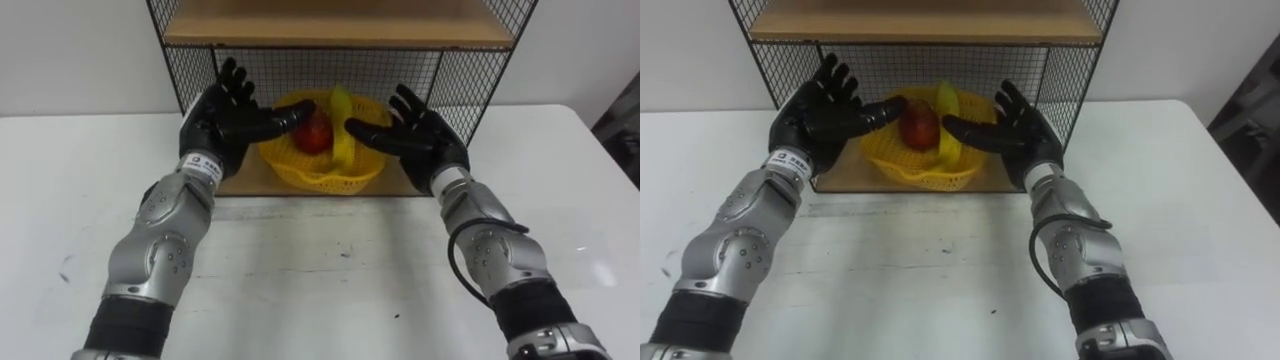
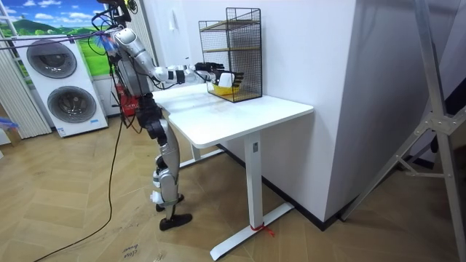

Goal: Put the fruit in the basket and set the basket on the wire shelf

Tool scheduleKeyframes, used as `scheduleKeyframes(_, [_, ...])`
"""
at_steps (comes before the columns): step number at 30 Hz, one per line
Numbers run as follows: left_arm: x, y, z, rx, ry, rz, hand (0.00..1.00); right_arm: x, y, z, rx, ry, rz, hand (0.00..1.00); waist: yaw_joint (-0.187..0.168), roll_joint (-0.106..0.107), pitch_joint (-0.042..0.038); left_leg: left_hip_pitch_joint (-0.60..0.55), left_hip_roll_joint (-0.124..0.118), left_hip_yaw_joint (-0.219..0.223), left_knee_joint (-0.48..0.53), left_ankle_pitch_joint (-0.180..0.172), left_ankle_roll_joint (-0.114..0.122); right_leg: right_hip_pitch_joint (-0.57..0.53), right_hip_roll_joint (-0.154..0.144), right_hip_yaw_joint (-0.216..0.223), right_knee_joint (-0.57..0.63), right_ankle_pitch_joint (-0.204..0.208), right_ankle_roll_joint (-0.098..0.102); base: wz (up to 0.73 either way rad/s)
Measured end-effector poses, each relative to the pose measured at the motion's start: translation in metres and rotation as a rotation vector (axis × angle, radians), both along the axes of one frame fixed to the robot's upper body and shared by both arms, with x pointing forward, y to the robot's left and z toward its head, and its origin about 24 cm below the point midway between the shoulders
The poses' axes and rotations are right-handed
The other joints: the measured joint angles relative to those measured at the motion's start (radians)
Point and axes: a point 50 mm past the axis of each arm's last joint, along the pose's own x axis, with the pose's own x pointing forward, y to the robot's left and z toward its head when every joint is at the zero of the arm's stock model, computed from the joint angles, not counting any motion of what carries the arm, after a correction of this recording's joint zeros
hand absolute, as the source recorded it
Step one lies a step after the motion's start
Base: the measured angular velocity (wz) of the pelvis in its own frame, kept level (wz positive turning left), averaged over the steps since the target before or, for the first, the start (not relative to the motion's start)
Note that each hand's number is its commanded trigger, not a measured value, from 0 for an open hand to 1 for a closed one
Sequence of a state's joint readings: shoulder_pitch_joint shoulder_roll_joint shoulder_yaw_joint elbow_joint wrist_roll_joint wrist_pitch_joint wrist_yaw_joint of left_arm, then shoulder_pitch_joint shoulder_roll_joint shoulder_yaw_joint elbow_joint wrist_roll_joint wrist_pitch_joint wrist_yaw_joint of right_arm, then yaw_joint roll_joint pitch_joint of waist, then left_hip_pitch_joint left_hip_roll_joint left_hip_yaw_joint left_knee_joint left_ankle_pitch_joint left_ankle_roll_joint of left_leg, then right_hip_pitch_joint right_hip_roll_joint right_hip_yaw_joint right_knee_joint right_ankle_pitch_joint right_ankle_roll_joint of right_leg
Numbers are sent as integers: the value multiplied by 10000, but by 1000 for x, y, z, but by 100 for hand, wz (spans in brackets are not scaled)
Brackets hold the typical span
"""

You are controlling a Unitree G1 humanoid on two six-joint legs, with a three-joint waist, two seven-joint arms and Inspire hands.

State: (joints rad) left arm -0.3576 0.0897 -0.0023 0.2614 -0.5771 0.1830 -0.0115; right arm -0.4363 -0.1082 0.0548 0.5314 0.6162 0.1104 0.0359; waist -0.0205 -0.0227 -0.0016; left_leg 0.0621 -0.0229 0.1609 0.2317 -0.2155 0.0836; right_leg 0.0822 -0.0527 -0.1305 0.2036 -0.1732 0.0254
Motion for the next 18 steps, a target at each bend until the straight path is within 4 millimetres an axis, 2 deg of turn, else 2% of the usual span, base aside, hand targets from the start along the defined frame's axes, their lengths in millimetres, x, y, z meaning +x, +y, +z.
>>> scheduleKeyframes(11, [0,2,1,31,-87,-134,0,-1,-1,11,-1371,-684,286,0,29,0,0,125,3,-2,16,0,0,59,3,71,-8,3,-5,0])
scheduleKeyframes(18, [0,2,0,44,-85,-123,0,-8,-10,13,-2495,-992,126,0,1,13,9,222,4,11,0,0,-1,143,19,156,-8,3,-6,0])
